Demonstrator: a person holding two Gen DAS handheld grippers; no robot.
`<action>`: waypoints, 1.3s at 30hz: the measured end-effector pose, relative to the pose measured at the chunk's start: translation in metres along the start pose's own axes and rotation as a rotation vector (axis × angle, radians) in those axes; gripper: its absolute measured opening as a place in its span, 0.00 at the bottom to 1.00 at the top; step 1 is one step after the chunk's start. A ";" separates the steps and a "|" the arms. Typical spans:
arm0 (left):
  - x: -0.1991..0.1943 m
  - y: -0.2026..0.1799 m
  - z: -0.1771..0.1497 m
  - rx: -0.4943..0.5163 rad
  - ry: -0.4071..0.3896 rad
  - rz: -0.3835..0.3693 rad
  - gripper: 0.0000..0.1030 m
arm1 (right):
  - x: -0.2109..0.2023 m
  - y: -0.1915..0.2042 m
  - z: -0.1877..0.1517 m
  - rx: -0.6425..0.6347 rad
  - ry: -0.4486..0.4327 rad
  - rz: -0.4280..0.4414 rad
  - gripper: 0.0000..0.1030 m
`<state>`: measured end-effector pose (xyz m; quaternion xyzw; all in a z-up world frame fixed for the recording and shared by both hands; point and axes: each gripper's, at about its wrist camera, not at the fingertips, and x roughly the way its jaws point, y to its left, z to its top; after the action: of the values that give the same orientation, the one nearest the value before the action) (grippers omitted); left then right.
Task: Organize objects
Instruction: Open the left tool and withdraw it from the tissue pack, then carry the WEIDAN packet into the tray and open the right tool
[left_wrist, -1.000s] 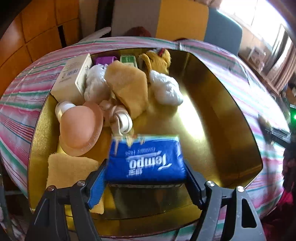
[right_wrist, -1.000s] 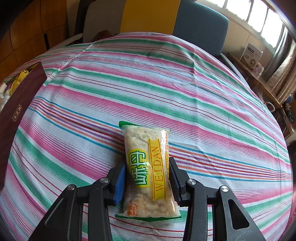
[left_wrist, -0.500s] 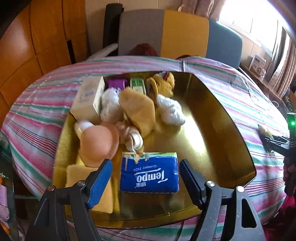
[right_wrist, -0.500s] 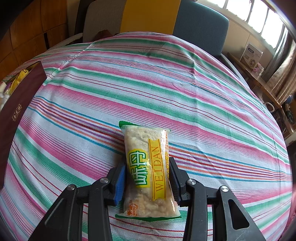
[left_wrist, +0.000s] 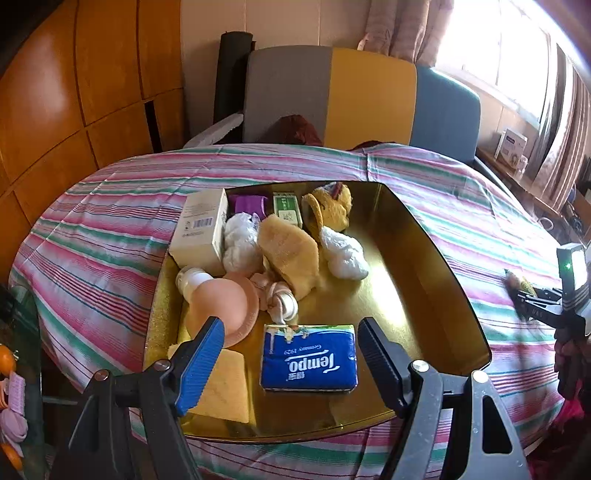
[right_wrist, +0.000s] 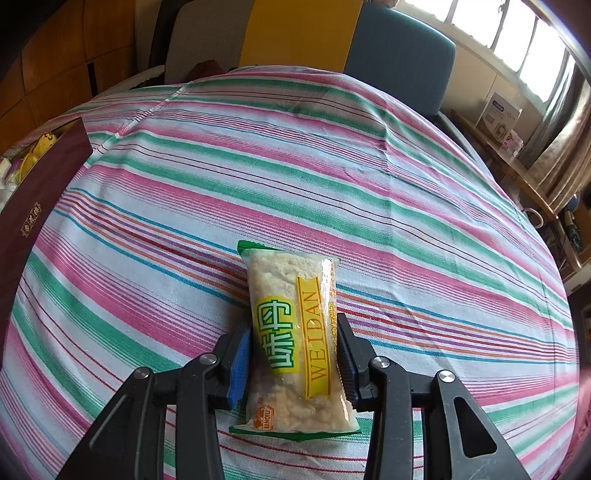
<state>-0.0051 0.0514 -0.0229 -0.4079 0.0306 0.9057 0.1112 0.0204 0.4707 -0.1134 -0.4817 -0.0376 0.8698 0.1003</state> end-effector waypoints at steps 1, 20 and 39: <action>-0.001 0.001 0.000 -0.006 -0.004 -0.002 0.74 | 0.001 0.000 0.000 0.005 0.000 -0.001 0.40; -0.005 0.031 -0.005 -0.094 -0.011 -0.034 0.74 | -0.001 0.008 0.003 0.161 0.045 -0.105 0.39; -0.012 0.074 -0.008 -0.193 -0.024 0.027 0.74 | -0.068 0.074 0.032 0.139 -0.059 0.107 0.39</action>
<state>-0.0086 -0.0243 -0.0214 -0.4056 -0.0527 0.9106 0.0595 0.0179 0.3850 -0.0519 -0.4492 0.0458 0.8881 0.0855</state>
